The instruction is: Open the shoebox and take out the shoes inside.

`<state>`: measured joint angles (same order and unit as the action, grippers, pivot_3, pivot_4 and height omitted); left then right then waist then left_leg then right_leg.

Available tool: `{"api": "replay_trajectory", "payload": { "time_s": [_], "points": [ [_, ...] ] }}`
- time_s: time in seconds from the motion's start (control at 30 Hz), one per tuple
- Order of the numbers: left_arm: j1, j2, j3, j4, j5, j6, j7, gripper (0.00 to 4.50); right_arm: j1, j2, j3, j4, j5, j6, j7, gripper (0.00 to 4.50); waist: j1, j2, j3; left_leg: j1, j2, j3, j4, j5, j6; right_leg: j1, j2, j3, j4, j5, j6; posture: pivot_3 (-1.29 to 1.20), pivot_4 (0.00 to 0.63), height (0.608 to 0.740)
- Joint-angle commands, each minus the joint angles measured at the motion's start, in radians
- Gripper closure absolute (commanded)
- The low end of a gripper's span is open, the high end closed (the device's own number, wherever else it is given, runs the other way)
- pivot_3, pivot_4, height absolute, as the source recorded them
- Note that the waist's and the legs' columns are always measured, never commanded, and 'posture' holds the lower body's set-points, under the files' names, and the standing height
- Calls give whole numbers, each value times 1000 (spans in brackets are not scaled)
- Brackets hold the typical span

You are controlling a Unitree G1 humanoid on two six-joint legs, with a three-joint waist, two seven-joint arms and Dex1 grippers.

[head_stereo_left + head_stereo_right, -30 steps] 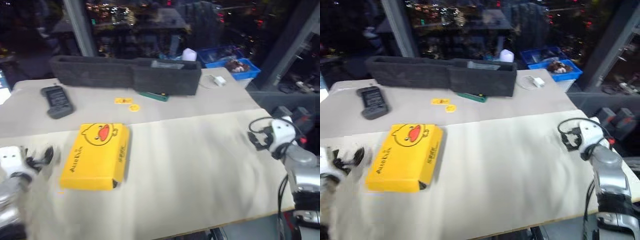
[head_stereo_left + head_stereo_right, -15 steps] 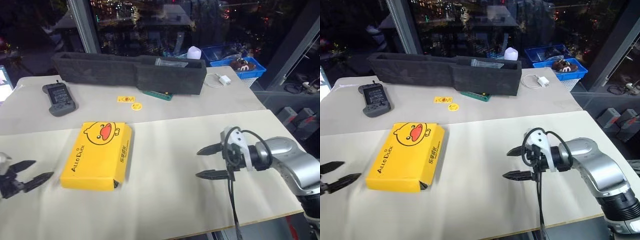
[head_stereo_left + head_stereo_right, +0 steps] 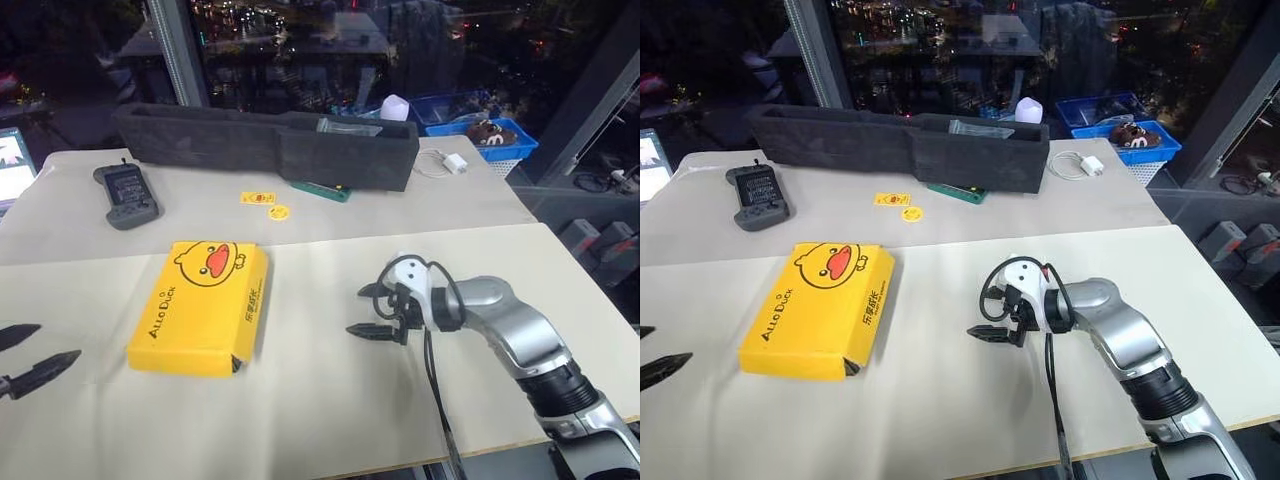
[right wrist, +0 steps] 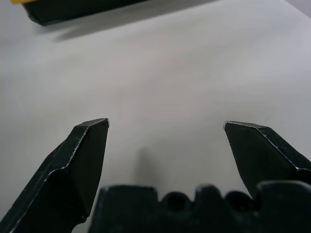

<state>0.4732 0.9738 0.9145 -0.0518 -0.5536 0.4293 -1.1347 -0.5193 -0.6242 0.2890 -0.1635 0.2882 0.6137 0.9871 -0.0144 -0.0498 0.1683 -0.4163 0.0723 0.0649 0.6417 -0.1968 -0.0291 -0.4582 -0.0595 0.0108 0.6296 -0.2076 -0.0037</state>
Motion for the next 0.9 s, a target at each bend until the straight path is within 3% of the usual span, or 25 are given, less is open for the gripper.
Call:
{"api": "replay_trajectory", "payload": {
  "time_s": [0.03, 0.3, 0.4, 0.63, 0.77, 0.9],
  "points": [
    [18, -7, 49, -53, -18, 25, -16, 77, -28, 31, -4, 0, -6, -29, -5, 0, -3, 0, 0, 0, 0, 0, 0, 0, 0, 0, 0, 0, 0, 0, 0, 0, 150, 738],
    [36, -62, 78, -150, -34, 69, 4, 77, -108, 220, 76, 114, -25, -64, 1, 0, -13, -1, -1, 1, 3, 1, 0, 0, 0, 0, 3, 0, 2, 1, -1, 0, 150, 738],
    [36, -63, 106, -165, -45, 89, 5, 0, -131, 242, 89, 157, -45, -93, 18, 682, -9, -1, -1, 1, 4, 0, 0, 0, 0, 0, 4, 0, 3, 1, -2, 0, 150, 738],
    [72, -105, 130, -178, -34, 61, -2, 0, -156, 283, 136, 238, -102, -166, 42, 3047, -6, -2, -1, 1, 4, 2, 1, 0, 0, 0, 4, 0, 2, 1, -2, 0, 150, 738],
    [96, -124, 148, -209, -45, 64, -2, 0, -225, 384, 209, 402, -192, -262, 14, 4335, -20, -3, -2, 2, 6, 2, 1, 0, 0, 0, 6, 0, 3, 1, -3, 0, 150, 738],
    [113, -124, 177, -232, -62, 80, -3, 0, -294, 484, 210, 558, -224, -336, -7, 4438, -30, -3, -2, 3, 8, 2, 1, 0, 0, 0, 7, 0, 5, 2, -5, 0, 150, 738]
  ]
}}
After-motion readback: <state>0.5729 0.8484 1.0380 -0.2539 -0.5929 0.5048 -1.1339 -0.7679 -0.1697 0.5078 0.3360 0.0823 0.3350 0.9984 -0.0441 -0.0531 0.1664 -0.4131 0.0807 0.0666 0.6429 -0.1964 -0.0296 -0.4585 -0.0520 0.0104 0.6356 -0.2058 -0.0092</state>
